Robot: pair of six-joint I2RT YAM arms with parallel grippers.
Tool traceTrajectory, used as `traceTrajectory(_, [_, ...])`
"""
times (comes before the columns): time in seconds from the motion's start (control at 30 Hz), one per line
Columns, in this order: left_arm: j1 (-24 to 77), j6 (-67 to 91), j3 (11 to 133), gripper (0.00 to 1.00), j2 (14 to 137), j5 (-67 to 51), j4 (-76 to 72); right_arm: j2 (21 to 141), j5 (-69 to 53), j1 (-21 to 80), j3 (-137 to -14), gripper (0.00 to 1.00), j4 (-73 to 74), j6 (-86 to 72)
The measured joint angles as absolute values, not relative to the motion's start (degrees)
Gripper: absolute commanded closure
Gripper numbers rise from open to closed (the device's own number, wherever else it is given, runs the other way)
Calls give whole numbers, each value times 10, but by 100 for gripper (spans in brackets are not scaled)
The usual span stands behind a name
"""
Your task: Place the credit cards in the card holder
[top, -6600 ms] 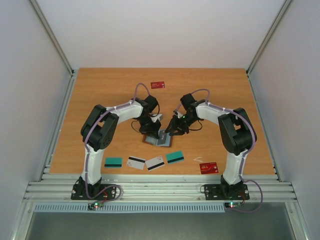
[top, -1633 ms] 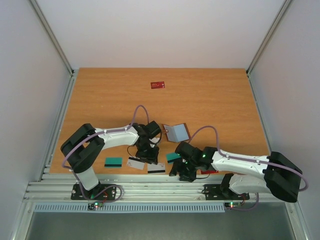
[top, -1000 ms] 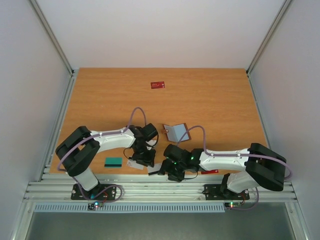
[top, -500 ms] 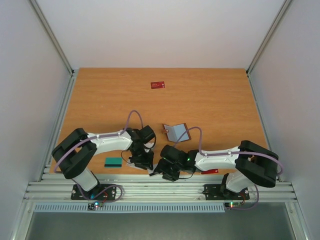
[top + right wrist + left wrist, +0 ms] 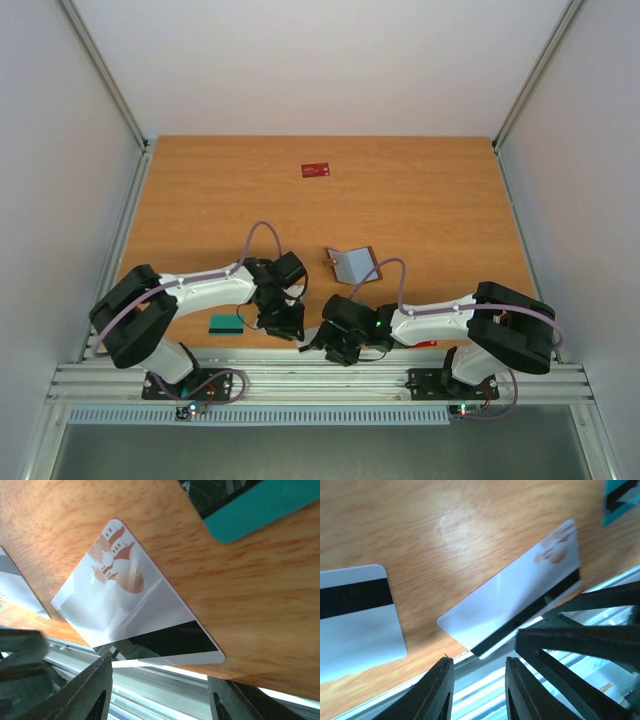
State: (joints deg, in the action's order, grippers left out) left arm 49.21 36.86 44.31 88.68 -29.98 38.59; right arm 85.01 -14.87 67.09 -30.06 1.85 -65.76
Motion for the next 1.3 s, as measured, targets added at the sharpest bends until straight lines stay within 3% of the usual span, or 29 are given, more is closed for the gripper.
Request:
traceTrajectory(0.37, [492, 312, 524, 67, 898, -237, 429, 848, -149, 673, -279, 46, -33, -672])
traceTrajectory(0.6, [492, 288, 522, 67, 964, -253, 427, 848, -149, 673, -277, 48, -44, -673])
traceTrajectory(0.83, [491, 294, 496, 69, 955, -296, 404, 857, -150, 674, -275, 52, -65, -677])
traceTrajectory(1.3, [493, 314, 479, 69, 949, -333, 381, 861, -153, 674, -270, 78, -76, -681])
